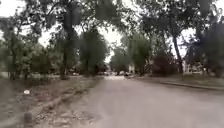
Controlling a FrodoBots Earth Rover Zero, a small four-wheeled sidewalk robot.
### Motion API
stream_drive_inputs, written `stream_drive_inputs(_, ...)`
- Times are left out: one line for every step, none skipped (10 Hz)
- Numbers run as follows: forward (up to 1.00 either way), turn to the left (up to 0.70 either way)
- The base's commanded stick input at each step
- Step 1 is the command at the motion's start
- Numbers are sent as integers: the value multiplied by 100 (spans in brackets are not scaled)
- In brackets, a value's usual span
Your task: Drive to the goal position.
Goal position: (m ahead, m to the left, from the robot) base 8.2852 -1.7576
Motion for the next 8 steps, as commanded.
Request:
stream_drive_inputs(100, 1)
stream_drive_inputs(100, 1)
stream_drive_inputs(100, 1)
stream_drive_inputs(100, 1)
stream_drive_inputs(100, 1)
stream_drive_inputs(100, 1)
stream_drive_inputs(100, 1)
stream_drive_inputs(100, 1)
